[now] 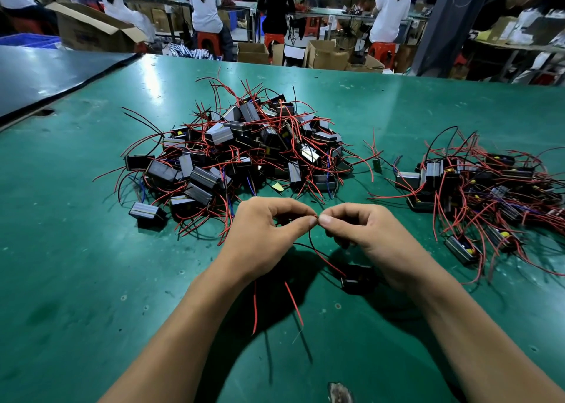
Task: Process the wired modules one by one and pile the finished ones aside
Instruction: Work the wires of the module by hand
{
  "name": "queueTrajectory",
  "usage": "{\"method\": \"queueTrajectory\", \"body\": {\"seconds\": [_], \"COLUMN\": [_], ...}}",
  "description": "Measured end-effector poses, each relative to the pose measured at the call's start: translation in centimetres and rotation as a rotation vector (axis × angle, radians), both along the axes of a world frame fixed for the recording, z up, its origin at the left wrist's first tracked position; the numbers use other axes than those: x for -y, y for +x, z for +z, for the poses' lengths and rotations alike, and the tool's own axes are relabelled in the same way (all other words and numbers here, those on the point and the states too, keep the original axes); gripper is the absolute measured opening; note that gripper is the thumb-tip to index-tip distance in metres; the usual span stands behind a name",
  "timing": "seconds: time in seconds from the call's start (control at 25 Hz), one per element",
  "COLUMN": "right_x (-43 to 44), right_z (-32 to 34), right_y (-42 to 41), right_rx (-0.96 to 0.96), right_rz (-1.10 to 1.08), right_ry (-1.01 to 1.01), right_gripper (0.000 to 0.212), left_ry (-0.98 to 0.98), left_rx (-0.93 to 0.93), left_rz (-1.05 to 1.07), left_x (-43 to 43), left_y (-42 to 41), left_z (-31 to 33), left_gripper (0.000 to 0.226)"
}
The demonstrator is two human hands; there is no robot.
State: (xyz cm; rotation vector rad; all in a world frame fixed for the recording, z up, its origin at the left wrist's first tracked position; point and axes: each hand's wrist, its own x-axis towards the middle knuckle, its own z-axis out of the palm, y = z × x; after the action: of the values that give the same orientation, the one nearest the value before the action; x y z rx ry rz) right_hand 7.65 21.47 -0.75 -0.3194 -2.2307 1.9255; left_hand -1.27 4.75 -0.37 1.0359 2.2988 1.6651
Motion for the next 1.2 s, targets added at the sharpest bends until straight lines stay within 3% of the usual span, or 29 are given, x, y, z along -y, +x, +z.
{"method": "queueTrajectory", "body": {"seconds": [0.12,0.28,0.44,0.56,0.76,1.0,1.2], "right_x": [-0.3,0.3,0.8,0.7,0.4,0.3,0.4], "right_z": [0.1,-0.5,-0.1,0.2,0.2,0.4,0.5], "right_y": [0.1,-0.1,0.3,0.5,0.5,0.3,0.2], "right_rx": [-0.008,0.148,0.217,0.217,0.165,0.224,0.146], "right_rz": [-0.025,-0.051,0.081,0.145,0.177,0.16,0.103], "right_ry": [0.0,0.274,0.143,-0.012,-0.106,-0.092,-0.115], "right_gripper": [0.011,0.014,0.013,0.017,0.021,0.022,0.021], "left_ry": [0.037,-0.081,-0.268,-0.239,-0.159,-0.081,-0.037], "left_rx": [-0.03,-0.153,-0.083,0.054,0.308,0.284,0.245], "left_rz": [0.146,0.391,0.263,0.186,-0.08,-0.102,-0.053], "left_x": [0.3,1.1,1.1,0.9,1.0,1.3,1.0], "left_y": [-0.9,-2.6,-2.9,-2.9,-2.3,-2.1,-2.0], "left_z": [-0.2,-1.2,-2.0,-1.9,-0.7,-0.1,-0.5], "left_gripper": [0.012,0.008,0.01,0.013,0.016,0.02,0.042]}}
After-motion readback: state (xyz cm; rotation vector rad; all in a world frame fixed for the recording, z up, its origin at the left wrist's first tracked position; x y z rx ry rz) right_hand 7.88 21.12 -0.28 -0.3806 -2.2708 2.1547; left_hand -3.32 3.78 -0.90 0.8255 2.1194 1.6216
